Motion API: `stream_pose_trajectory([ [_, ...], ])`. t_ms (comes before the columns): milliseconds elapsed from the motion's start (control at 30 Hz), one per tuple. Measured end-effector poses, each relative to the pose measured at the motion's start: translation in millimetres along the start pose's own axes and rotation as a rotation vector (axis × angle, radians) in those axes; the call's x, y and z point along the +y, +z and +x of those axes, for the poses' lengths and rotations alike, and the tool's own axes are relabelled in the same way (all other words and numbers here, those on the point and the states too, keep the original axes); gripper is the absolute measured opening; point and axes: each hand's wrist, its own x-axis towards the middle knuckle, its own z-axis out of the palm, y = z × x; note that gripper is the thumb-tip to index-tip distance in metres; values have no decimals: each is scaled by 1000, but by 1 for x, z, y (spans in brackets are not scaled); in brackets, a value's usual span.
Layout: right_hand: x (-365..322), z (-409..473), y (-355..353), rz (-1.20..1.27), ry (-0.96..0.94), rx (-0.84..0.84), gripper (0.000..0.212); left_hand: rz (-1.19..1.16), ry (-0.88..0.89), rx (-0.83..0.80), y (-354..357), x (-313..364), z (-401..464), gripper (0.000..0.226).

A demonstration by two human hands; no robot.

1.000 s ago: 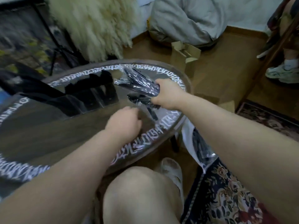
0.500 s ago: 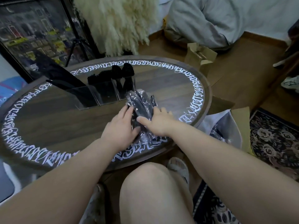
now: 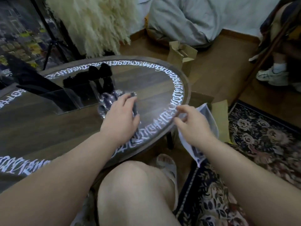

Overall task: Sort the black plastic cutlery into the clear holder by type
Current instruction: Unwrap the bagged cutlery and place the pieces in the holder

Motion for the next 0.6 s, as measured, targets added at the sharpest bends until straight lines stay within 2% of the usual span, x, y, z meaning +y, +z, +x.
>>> stream_pose_trajectory([
  [100, 46, -14, -35, 27, 177, 103, 30, -65, 125, -105, 19, 53, 15, 45],
  [200, 82, -20, -46, 61, 312, 127, 27, -52, 204, -263, 49, 109, 26, 38],
  [333, 106, -15, -29, 104, 319, 26, 27, 32, 171, -384, 95, 145, 35, 44],
  [500, 131, 13, 19, 14, 370, -113, 31, 148, 98, -455, 132, 135, 48, 43],
  [533, 137, 21, 28, -10, 413, -107, 36, 167, 102, -458, 136, 133, 48, 43],
  [600, 146, 33, 43, -67, 542, -94, 64, 183, 102, -459, 143, 129, 47, 46],
])
